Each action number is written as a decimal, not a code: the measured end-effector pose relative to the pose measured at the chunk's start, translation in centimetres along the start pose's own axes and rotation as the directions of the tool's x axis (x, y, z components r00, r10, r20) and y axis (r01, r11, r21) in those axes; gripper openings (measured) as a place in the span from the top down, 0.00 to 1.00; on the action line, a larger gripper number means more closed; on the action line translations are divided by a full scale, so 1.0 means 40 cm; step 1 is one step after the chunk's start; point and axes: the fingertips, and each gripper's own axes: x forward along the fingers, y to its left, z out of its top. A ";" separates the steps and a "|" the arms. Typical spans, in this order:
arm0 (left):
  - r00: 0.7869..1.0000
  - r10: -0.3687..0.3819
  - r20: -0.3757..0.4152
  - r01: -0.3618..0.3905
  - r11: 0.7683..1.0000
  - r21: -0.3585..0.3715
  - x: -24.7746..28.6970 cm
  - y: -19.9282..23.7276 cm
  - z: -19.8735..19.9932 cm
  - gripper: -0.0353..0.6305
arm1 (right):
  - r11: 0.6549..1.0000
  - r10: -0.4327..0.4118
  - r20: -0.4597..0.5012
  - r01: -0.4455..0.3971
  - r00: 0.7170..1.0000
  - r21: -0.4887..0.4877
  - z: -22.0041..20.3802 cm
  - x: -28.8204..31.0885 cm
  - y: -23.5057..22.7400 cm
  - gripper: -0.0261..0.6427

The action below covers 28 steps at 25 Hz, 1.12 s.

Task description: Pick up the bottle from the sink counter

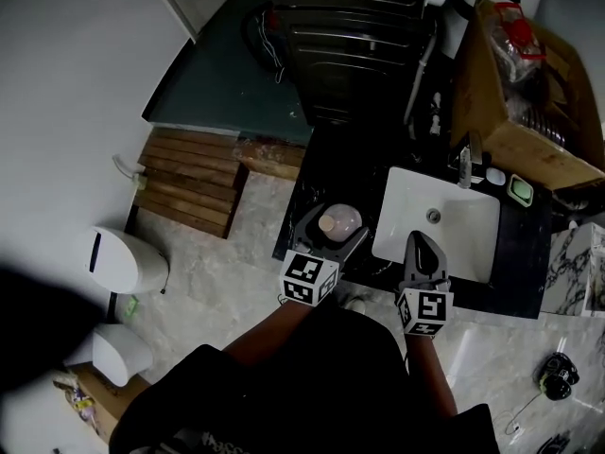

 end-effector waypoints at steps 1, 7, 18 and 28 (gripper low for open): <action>1.000 -0.001 0.000 0.001 1.000 0.005 -0.002 0.013 0.002 0.37 | 1.000 -0.008 0.002 0.008 1.000 -0.001 0.008 0.005 0.003 0.90; 0.998 -0.057 0.001 0.057 0.998 0.009 0.005 0.062 0.013 0.37 | 0.993 -0.101 0.015 0.101 0.995 -0.061 0.066 0.029 0.005 0.90; 0.990 -0.141 -0.021 0.142 0.990 0.024 0.031 0.151 0.031 0.37 | 0.984 -0.161 0.047 0.164 0.986 -0.063 0.115 0.110 0.053 0.90; 0.996 -0.083 0.017 0.083 0.996 0.034 0.060 0.186 0.059 0.37 | 0.988 -0.134 0.020 0.135 0.991 -0.080 0.095 0.158 0.020 0.90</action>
